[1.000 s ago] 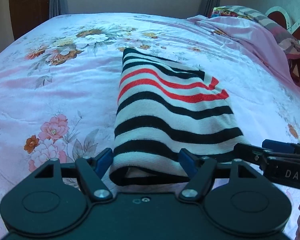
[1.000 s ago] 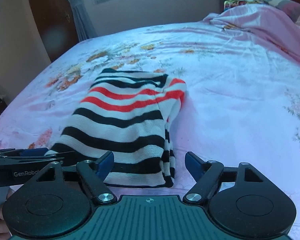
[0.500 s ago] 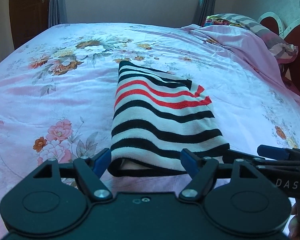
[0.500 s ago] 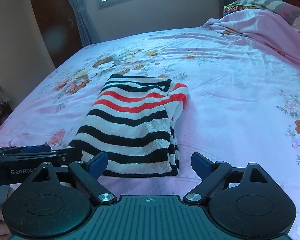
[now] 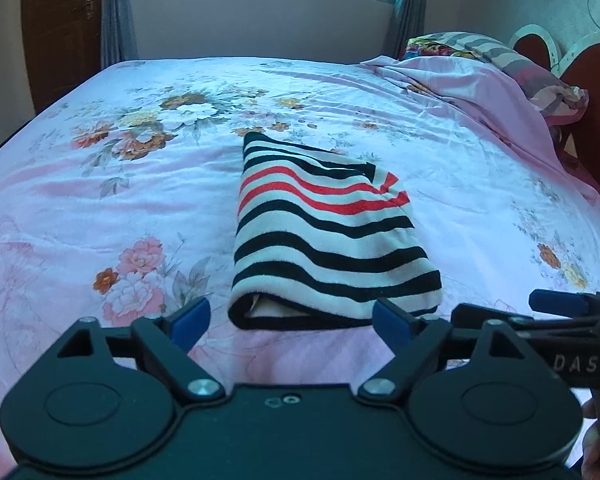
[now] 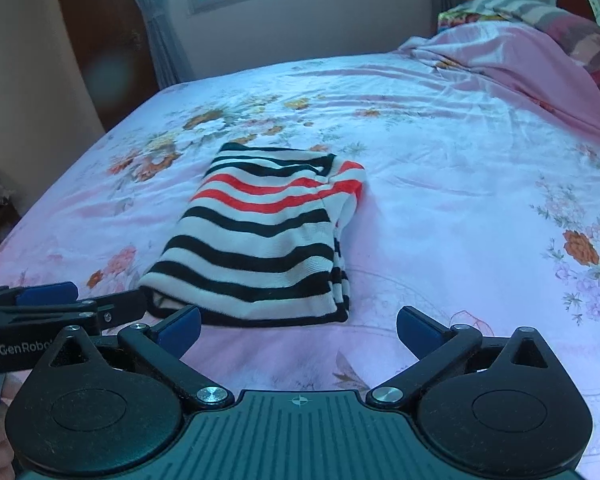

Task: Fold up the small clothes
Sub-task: 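Open both tools and lift them away from the folded sweater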

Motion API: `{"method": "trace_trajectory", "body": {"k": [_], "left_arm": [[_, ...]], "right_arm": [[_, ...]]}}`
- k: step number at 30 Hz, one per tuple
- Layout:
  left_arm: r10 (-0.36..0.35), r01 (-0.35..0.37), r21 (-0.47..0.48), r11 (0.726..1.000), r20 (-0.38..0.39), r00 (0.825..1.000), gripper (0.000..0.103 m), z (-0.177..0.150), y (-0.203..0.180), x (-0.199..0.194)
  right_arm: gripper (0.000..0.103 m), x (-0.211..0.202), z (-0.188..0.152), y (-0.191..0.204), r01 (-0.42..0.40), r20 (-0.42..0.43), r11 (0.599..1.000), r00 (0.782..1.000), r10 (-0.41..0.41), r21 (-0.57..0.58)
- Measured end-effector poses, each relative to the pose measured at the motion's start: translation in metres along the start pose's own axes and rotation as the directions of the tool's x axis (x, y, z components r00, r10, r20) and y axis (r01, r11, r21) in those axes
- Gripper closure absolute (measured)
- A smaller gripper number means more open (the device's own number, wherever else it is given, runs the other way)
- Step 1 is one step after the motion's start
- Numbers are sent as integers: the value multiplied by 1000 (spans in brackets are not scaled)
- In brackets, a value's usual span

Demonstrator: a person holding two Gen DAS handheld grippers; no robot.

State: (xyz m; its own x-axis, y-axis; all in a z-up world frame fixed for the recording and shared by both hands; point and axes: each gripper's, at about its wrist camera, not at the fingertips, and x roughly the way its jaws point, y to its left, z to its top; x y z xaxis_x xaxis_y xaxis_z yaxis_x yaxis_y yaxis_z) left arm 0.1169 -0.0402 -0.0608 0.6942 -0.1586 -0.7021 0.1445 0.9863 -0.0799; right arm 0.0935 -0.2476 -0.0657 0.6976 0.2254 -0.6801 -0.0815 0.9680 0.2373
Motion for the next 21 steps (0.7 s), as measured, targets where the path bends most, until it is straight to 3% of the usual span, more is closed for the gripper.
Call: {"method": "trace_trajectory", "body": {"k": [6, 11, 14, 18, 21], "left_arm": [[38, -37, -28, 999, 13, 999, 1, -2, 1, -22], [76, -73, -66, 995, 45, 996, 1, -5, 2, -45], [145, -140, -58, 988, 77, 987, 1, -11, 0, -61], [164, -159, -64, 985, 73, 984, 1, -18, 0, -81], [253, -251, -38, 967, 56, 966, 1, -23, -8, -92]], "right_arm": [[0, -18, -6, -1, -16, 17, 999, 1000, 16, 34], [0, -32, -10, -3, -11, 26, 999, 1000, 10, 52], [0, -41, -15, -3, -13, 30, 998, 999, 11, 58], [0, -63, -21, 0, -21, 54, 998, 998, 18, 51], [0, -83, -25, 6, -3, 94, 1000, 996, 0, 31]]}}
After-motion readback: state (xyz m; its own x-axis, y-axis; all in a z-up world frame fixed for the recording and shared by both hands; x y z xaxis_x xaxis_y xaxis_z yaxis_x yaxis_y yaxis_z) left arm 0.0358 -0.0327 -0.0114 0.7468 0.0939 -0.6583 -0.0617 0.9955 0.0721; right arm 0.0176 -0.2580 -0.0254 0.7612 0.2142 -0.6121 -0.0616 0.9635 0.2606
